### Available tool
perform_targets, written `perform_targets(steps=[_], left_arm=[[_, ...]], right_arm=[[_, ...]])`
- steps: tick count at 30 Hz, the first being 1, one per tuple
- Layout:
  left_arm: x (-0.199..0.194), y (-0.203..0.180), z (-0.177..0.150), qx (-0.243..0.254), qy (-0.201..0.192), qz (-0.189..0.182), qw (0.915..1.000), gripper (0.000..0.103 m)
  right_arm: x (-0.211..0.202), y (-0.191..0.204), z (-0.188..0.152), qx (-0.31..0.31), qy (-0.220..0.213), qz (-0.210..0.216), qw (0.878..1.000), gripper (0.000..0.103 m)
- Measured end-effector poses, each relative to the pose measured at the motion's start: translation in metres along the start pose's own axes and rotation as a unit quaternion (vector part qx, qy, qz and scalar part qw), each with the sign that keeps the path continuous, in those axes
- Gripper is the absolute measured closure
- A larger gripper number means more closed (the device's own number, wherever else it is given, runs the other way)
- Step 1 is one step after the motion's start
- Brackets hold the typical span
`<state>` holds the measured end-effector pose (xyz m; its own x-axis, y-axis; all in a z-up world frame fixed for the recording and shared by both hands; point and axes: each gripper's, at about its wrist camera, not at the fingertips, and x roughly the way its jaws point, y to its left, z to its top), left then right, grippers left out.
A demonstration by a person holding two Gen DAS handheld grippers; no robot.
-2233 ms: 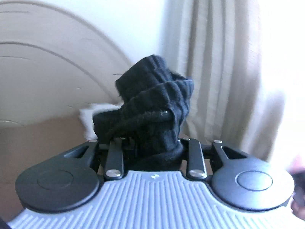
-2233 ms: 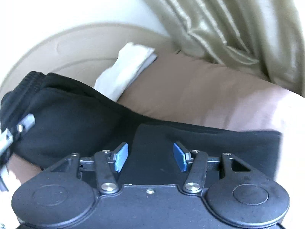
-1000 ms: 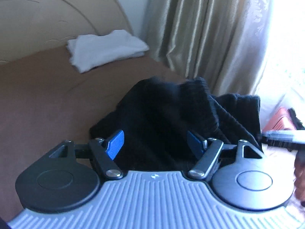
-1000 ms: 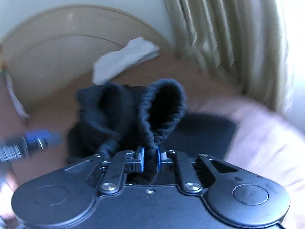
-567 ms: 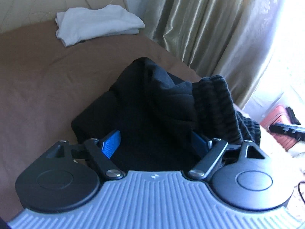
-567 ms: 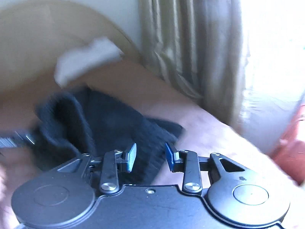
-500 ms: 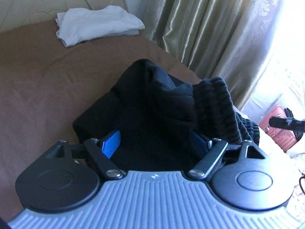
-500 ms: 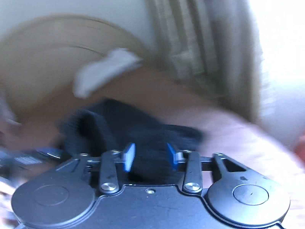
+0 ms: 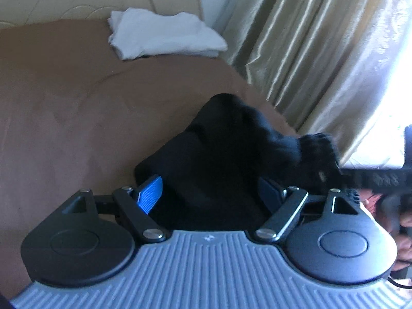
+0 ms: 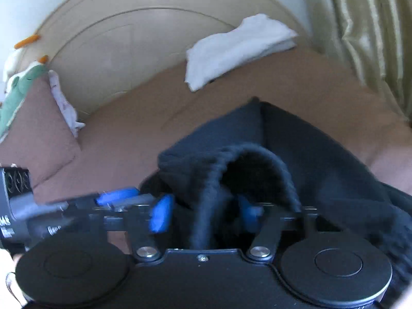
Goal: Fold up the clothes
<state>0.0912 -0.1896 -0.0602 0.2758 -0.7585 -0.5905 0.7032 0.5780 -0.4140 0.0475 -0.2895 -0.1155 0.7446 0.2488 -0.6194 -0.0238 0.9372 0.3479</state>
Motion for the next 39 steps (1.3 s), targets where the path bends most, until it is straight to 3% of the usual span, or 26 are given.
perform_targets(steps=[1, 2, 4, 6, 9, 11, 13, 18, 21, 24, 27, 28, 30, 34, 39], left_arm=[[0.0, 0.002, -0.001, -0.004, 0.001, 0.005, 1.0, 0.022], [0.001, 0.004, -0.001, -0.008, 0.004, 0.01, 0.9999, 0.022], [0.006, 0.008, 0.0, -0.014, 0.026, 0.026, 0.9992, 0.022], [0.017, 0.014, -0.002, -0.018, 0.054, 0.041, 0.9975, 0.019], [0.028, 0.02, -0.004, -0.027, 0.084, 0.055, 0.9946, 0.014], [0.031, 0.023, -0.005, -0.035, 0.094, 0.057, 0.9933, 0.014], [0.029, 0.023, -0.004, -0.037, 0.095, 0.057, 0.9932, 0.014], [-0.001, 0.009, 0.009, -0.017, 0.046, 0.045, 0.9978, 0.018], [0.0, -0.009, 0.013, 0.014, 0.06, 0.056, 0.9965, 0.018], [0.02, -0.015, 0.003, 0.035, 0.088, 0.095, 0.991, 0.017], [0.02, -0.005, -0.008, 0.01, 0.089, 0.079, 0.9928, 0.016], [0.017, -0.001, -0.01, 0.0, 0.089, 0.076, 0.9931, 0.015], [0.015, 0.008, -0.011, -0.027, 0.099, 0.072, 0.9921, 0.015], [0.008, 0.015, -0.006, -0.058, 0.1, 0.065, 0.9912, 0.015], [0.003, 0.02, -0.003, -0.059, 0.091, 0.073, 0.9914, 0.015]], right_arm=[[-0.002, 0.005, 0.003, -0.011, -0.018, -0.005, 1.0, 0.093], [-0.019, 0.012, 0.004, -0.018, -0.071, -0.033, 0.997, 0.093], [-0.067, 0.008, 0.002, 0.029, -0.167, -0.082, 0.982, 0.093], [-0.094, -0.012, 0.0, 0.099, -0.19, -0.147, 0.966, 0.093], [-0.09, -0.066, -0.021, 0.171, -0.117, -0.246, 0.947, 0.093], [-0.069, -0.112, -0.053, 0.278, -0.053, -0.233, 0.931, 0.092], [-0.057, -0.143, -0.085, 0.341, -0.049, -0.201, 0.917, 0.095], [-0.082, -0.116, -0.075, 0.296, -0.07, -0.204, 0.931, 0.089], [-0.094, -0.114, -0.069, 0.262, -0.069, -0.205, 0.94, 0.089], [-0.067, -0.121, -0.082, 0.185, -0.019, -0.254, 0.949, 0.091], [-0.066, -0.117, -0.081, 0.157, -0.017, -0.267, 0.951, 0.089], [-0.07, -0.115, -0.078, 0.156, -0.022, -0.265, 0.951, 0.086], [-0.092, -0.113, -0.071, 0.167, -0.034, -0.244, 0.955, 0.067], [-0.146, -0.097, -0.07, 0.183, -0.072, -0.226, 0.954, 0.057], [-0.173, -0.05, -0.098, 0.14, -0.06, -0.154, 0.976, 0.043]])
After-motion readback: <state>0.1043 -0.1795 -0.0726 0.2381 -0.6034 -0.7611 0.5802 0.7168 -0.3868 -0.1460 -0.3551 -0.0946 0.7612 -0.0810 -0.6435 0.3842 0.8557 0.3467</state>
